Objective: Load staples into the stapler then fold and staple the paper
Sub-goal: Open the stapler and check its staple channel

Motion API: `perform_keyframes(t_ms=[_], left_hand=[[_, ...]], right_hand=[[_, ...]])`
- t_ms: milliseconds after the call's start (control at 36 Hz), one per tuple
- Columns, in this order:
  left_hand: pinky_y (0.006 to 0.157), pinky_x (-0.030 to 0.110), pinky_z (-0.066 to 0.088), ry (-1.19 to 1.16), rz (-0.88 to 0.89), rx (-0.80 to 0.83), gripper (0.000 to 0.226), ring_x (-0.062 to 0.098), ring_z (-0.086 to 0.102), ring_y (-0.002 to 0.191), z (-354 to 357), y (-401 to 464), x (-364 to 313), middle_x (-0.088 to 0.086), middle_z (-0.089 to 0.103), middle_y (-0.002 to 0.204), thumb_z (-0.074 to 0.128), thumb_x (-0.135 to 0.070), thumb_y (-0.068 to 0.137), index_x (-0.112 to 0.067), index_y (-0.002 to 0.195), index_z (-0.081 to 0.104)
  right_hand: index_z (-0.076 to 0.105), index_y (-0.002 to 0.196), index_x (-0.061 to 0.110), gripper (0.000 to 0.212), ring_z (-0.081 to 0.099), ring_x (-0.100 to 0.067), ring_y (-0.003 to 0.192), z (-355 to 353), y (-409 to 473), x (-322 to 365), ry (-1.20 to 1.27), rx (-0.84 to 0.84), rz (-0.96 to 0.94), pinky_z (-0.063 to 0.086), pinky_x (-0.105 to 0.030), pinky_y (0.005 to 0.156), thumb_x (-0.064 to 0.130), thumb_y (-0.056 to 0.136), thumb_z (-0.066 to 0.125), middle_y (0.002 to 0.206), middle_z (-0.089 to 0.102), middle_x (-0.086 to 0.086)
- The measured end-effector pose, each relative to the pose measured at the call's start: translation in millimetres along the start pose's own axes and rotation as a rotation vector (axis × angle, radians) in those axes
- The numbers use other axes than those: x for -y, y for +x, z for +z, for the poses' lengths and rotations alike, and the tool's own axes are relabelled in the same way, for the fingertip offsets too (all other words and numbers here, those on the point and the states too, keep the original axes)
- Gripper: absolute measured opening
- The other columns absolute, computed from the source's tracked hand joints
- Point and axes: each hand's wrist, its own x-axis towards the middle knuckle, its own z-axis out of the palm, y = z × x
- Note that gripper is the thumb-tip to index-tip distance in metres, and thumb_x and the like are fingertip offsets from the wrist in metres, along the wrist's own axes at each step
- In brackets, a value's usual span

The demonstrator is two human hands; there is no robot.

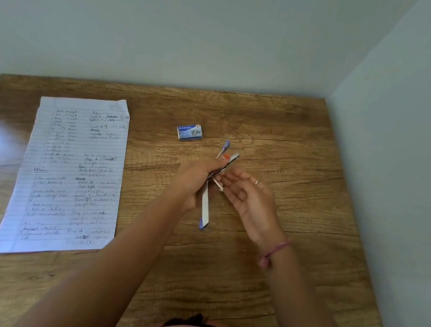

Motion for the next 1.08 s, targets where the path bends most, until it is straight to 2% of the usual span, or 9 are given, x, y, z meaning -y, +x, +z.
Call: perform_keyframes(t_ms=[194,250,333,444,556,750,833,972,1083], left_hand=[[0.045,0.018,0.048,0.389,0.067,-0.113,0.026,0.007,0.061,0.046,1,0,-7,-0.001,0.066,0.057,0.080,-0.029,0.075,-0.004,0.078,0.075],[0.044,0.017,0.046,0.503,0.106,-0.133,0.019,0.004,0.060,0.045,1,0,-8,-0.007,0.065,0.052,0.079,-0.029,0.076,-0.012,0.069,0.074],[0.044,0.017,0.041,0.731,0.229,-0.170,0.029,-0.001,0.053,0.041,4,-1,-8,-0.011,0.058,0.046,0.077,-0.034,0.078,-0.017,0.058,0.065],[0.061,0.028,0.052,0.990,0.380,-0.172,0.034,0.015,0.067,0.070,10,-7,-9,0.005,0.070,0.071,0.073,-0.041,0.080,-0.007,0.077,0.071],[0.069,0.035,0.051,1.182,0.557,-0.174,0.033,0.020,0.064,0.077,11,-13,-7,0.005,0.070,0.079,0.067,-0.040,0.084,-0.007,0.088,0.071],[0.065,0.033,0.045,1.227,0.761,-0.164,0.027,0.019,0.060,0.075,5,-16,-1,0.004,0.067,0.080,0.065,-0.036,0.086,-0.010,0.089,0.071],[0.067,0.032,0.047,1.158,0.759,-0.175,0.023,0.018,0.062,0.074,4,-15,-1,0.003,0.071,0.079,0.069,-0.032,0.084,-0.010,0.089,0.072],[0.063,0.022,0.035,1.275,0.760,-0.158,0.028,0.013,0.055,0.072,1,-8,-1,0.002,0.067,0.082,0.067,-0.036,0.085,-0.009,0.092,0.070],[0.071,0.023,0.033,1.336,0.742,-0.094,0.035,0.016,0.052,0.084,1,-6,-1,0.006,0.060,0.093,0.064,-0.039,0.088,-0.008,0.104,0.069]], right_hand=[[0.064,0.105,-0.003,0.022,0.072,-0.022,0.089,11,0,-7,0.296,0.024,0.176,0.055,-0.036,0.089,0.007,0.099,0.045,0.095,0.073,-0.017],[0.064,0.104,-0.003,0.022,0.072,-0.021,0.085,14,0,-8,0.318,0.033,0.195,0.058,-0.035,0.084,0.007,0.099,0.044,0.092,0.073,-0.016],[0.066,0.100,-0.001,0.024,0.073,-0.018,0.078,17,2,-8,0.323,0.049,0.219,0.060,-0.031,0.072,0.008,0.099,0.043,0.085,0.074,-0.012],[0.068,0.095,0.003,0.029,0.072,-0.015,0.074,19,3,-11,0.355,0.070,0.237,0.060,-0.029,0.071,0.014,0.100,0.042,0.082,0.074,-0.010],[0.068,0.096,0.003,0.030,0.072,-0.015,0.073,18,4,-13,0.421,0.076,0.251,0.059,-0.026,0.067,0.016,0.100,0.041,0.082,0.074,-0.010],[0.066,0.097,0.000,0.027,0.073,-0.017,0.074,13,5,-11,0.470,0.079,0.253,0.060,-0.027,0.066,0.013,0.099,0.042,0.084,0.074,-0.012],[0.066,0.100,0.000,0.027,0.073,-0.018,0.075,12,6,-10,0.458,0.084,0.259,0.060,-0.028,0.068,0.011,0.099,0.042,0.087,0.073,-0.013],[0.064,0.103,0.000,0.027,0.073,-0.019,0.076,10,4,-10,0.456,0.105,0.279,0.060,-0.029,0.067,0.011,0.100,0.040,0.088,0.073,-0.014],[0.064,0.099,0.001,0.027,0.073,-0.019,0.078,10,1,-11,0.518,0.096,0.258,0.060,-0.030,0.073,0.012,0.099,0.040,0.088,0.072,-0.013]])
